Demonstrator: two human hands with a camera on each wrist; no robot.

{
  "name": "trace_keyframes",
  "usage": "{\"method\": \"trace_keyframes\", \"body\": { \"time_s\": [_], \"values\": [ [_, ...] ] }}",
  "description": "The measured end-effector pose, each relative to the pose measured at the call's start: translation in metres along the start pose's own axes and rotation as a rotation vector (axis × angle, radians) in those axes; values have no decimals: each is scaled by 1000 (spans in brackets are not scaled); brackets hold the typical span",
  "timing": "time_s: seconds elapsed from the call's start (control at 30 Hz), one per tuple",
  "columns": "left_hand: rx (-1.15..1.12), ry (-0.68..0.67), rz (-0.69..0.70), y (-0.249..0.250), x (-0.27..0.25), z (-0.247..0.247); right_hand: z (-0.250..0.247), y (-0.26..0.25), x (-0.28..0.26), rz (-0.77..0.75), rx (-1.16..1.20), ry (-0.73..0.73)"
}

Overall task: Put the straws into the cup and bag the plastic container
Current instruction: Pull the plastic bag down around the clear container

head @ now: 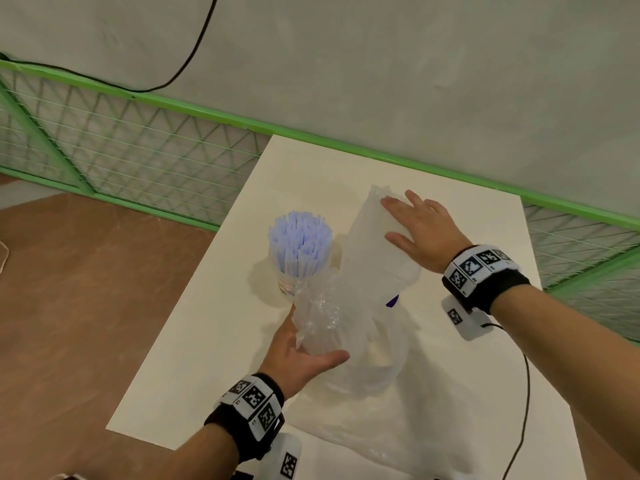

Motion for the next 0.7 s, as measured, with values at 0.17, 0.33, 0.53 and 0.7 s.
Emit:
{"method": "trace_keyframes", "body": {
  "time_s": [0.17,0.33,0.53,0.7],
  "values": [
    [-19,11,-31,-2,0,0,0,-1,2,21,-50,-105],
    [-43,5,-46,-2,-1,1,-20,1,28,83,32,103],
    [-53,8,-69,-5,2,-1,-10,2,34,-15,68,211],
    [-42,3,-53,1,0,0,-8,0,30,-37,26,249]
  ]
}}
Point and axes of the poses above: each hand's wrist, its own x-axis towards the middle knuckle, its own z-axis out of the palm, y = z × x, the point moved 8 cm from there along x, towards the middle knuckle, and after that the axes turned 14 degrees about -z, right-handed, at the moved point
